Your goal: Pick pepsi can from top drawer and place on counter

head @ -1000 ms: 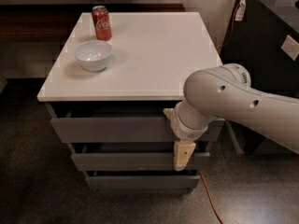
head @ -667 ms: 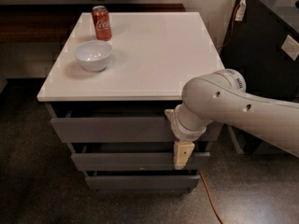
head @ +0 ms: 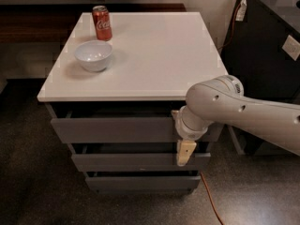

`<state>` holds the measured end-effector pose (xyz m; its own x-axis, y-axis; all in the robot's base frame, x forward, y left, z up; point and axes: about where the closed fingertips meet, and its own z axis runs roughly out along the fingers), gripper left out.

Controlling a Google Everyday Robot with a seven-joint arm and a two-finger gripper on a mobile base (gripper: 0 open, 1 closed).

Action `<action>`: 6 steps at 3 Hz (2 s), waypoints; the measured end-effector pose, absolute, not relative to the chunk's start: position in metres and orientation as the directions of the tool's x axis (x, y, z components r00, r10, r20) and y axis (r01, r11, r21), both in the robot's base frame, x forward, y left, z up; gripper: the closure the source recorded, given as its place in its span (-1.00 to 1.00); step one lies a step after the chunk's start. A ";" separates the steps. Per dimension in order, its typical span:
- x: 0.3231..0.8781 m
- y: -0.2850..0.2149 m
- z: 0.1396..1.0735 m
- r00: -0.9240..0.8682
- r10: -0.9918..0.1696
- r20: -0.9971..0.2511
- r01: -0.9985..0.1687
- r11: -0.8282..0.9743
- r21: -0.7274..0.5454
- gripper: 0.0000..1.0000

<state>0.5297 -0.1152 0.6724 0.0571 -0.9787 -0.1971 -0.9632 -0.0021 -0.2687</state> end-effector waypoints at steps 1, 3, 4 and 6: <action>0.541 -0.116 0.665 0.029 -0.977 -0.209 -0.965 0.027 -0.262 -0.66; 0.549 -0.123 0.668 -0.020 -0.974 -0.227 -0.965 0.078 -0.250 0.59; 0.549 -0.123 0.672 -0.020 -0.974 -0.227 -0.965 0.078 -0.250 1.00; 0.549 -0.123 0.674 -0.020 -0.974 -0.228 -0.965 0.078 -0.250 1.00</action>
Offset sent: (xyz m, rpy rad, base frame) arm 0.0259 -0.0095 -0.0059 0.0365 0.0051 -0.0915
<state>0.5486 -0.1232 0.6737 -0.0200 -0.9736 -0.2276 -0.9651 0.0783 -0.2498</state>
